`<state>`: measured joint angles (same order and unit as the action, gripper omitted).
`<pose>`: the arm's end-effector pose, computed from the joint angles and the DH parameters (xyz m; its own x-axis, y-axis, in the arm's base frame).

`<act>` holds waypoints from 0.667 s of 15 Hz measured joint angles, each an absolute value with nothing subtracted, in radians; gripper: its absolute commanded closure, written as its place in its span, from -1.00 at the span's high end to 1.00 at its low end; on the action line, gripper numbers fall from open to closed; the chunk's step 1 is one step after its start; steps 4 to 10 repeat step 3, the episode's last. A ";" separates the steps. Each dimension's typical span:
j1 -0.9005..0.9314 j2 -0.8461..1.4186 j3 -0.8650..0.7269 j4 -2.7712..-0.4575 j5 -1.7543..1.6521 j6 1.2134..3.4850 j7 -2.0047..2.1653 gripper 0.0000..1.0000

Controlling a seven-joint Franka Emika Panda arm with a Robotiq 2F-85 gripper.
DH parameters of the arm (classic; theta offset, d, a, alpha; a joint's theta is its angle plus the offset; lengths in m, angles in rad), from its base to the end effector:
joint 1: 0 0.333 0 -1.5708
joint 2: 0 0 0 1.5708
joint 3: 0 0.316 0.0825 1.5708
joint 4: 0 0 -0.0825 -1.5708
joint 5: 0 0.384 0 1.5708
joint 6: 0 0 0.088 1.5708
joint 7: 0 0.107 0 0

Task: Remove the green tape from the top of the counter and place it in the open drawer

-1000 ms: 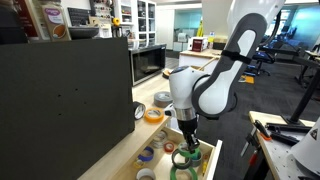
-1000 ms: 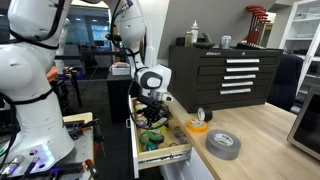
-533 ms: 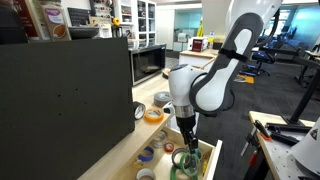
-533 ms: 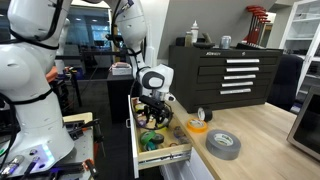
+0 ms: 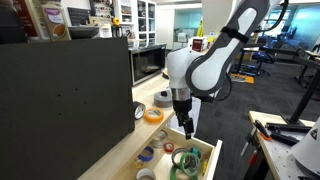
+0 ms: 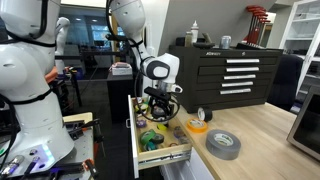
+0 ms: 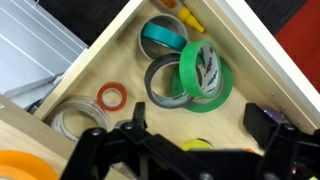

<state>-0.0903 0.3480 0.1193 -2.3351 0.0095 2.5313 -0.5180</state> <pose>0.5002 0.0172 0.1763 0.8523 0.5119 -0.1074 0.5011 -0.8580 -0.1128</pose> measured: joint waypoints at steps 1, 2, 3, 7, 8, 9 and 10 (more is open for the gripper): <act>-0.093 0.328 0.116 -2.331 0.011 2.515 -0.517 1.00; -0.094 0.310 0.109 -2.327 0.011 2.501 -0.509 1.00; -0.094 0.295 0.104 -2.324 0.011 2.491 -0.505 1.00; -0.094 0.295 0.104 -2.324 0.011 2.491 -0.505 1.00; -0.094 0.295 0.104 -2.324 0.011 2.491 -0.505 1.00; -0.094 0.295 0.104 -2.324 0.011 2.491 -0.505 1.00; -0.094 0.295 0.104 -2.324 0.011 2.491 -0.505 1.00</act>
